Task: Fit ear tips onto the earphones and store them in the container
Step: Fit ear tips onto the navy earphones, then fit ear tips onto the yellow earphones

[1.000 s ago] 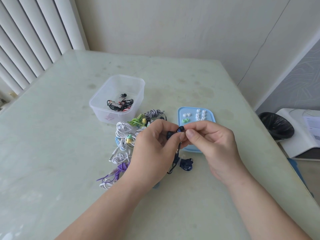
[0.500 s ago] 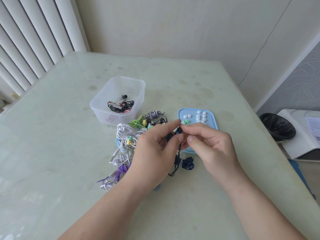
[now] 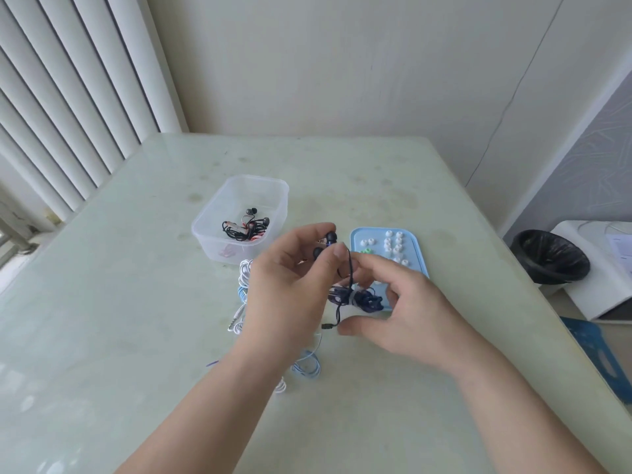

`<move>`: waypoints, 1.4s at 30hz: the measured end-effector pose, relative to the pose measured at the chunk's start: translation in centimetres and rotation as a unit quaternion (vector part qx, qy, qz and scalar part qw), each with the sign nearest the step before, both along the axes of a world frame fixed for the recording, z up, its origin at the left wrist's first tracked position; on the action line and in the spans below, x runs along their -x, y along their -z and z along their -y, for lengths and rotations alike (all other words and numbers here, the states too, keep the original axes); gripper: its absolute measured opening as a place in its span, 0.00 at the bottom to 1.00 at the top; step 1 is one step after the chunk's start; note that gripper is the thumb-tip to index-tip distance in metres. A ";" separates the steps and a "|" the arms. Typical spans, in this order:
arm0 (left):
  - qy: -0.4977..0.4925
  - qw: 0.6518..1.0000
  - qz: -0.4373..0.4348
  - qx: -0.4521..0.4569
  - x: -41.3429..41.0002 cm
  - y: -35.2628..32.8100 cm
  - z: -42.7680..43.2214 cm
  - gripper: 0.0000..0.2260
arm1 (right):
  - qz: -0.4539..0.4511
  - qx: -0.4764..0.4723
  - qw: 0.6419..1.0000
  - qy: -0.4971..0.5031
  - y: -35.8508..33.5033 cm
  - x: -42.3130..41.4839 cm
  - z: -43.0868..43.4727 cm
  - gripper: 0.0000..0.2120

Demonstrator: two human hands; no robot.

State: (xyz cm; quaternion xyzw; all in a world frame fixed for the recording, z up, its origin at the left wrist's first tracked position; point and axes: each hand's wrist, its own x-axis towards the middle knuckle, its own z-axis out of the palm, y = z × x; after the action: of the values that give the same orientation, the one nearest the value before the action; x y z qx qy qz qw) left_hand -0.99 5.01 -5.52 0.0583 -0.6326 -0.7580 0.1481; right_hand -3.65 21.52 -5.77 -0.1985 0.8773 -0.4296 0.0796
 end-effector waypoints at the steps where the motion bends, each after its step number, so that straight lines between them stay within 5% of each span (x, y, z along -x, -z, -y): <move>1: -0.004 1.000 -0.005 -0.015 0.0 -0.5 0.2 0.08 | 0.002 0.012 1.000 0.007 -0.1 -0.1 0.1 0.24; 8: -0.047 0.986 0.015 0.160 -0.2 -2.7 2.8 0.09 | 0.075 0.174 0.982 -0.006 -2.8 0.7 1.9 0.02; 18: -0.023 0.987 0.096 0.128 5.6 -6.0 10.0 0.11 | 0.005 0.017 1.000 -0.002 -5.5 8.3 11.7 0.19; 25: -0.031 0.966 0.185 0.177 11.3 -3.9 14.6 0.11 | 0.048 -0.107 0.993 -0.024 -5.4 12.7 14.6 0.17; 28: -0.062 0.938 0.214 0.264 13.9 -1.9 15.3 0.09 | 0.056 -0.083 0.995 -0.008 -4.7 13.5 13.9 0.23; 33: -0.071 0.847 0.227 0.475 16.8 -0.9 14.4 0.06 | 0.064 0.017 0.998 0.013 -4.0 12.6 12.0 0.09; 37: -0.008 0.759 0.246 0.603 17.4 -0.4 13.4 0.17 | 0.067 0.052 0.996 0.014 -4.0 11.4 10.4 0.04; 42: -0.018 0.711 0.200 0.674 14.6 -3.1 13.5 0.19 | 0.070 0.056 0.996 0.010 -4.0 9.4 8.8 0.03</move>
State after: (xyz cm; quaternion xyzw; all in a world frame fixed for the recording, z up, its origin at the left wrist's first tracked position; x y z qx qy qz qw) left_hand -15.63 -8.47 -2.42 0.1040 -0.9892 -0.0982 0.0317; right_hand -13.03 12.74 -1.80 -0.1633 0.8462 -0.4917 0.1249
